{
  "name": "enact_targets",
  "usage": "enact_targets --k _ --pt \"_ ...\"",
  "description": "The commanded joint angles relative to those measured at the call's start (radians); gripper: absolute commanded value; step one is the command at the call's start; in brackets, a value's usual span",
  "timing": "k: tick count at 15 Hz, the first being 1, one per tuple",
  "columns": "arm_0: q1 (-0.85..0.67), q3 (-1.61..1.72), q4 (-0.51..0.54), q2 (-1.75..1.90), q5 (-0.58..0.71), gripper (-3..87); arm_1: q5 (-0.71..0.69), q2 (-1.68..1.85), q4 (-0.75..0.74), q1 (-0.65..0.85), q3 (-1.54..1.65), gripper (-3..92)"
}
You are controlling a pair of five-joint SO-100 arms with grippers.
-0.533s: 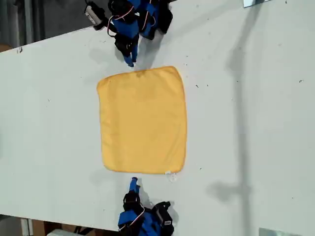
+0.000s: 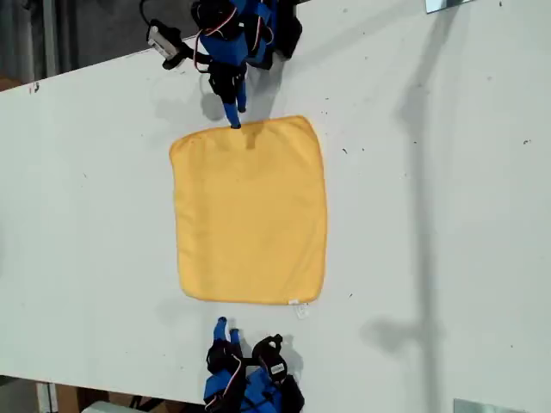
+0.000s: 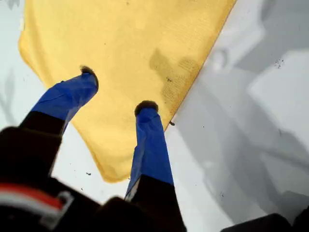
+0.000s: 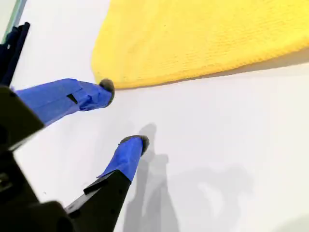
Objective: Grasp corners of a square towel and fold twice.
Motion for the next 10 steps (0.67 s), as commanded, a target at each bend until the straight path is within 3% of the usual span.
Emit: enact_targets --k 1,2,3,4,6,8,10 --pt "0.032 -0.012 0.006 0.005 0.003 14.1 -0.038 -0.009 -0.021 -0.038 -0.009 22.8" --pt "0.075 -0.012 0.011 0.005 -0.008 19.2 -0.101 -0.029 -0.072 -0.066 -0.011 27.2" --pt "0.117 0.002 -0.055 0.006 -0.029 19.3 -0.15 -0.1 -0.132 -0.069 -0.034 29.3" --pt "0.161 0.009 -0.137 -0.035 -0.066 19.5 -0.196 -0.31 -0.164 -0.054 -0.138 30.9" --pt "0.322 -0.229 -0.166 -0.534 -0.193 20.0 -0.275 -0.937 -0.219 -0.126 -0.457 34.9" --pt "0.479 -0.477 -0.129 -0.963 -0.296 18.5 -0.308 -1.256 -0.179 -0.215 -0.644 35.2" --pt "0.588 -0.494 -0.141 -1.077 -0.413 17.4 -0.282 -1.348 -0.081 -0.311 -0.681 36.0"
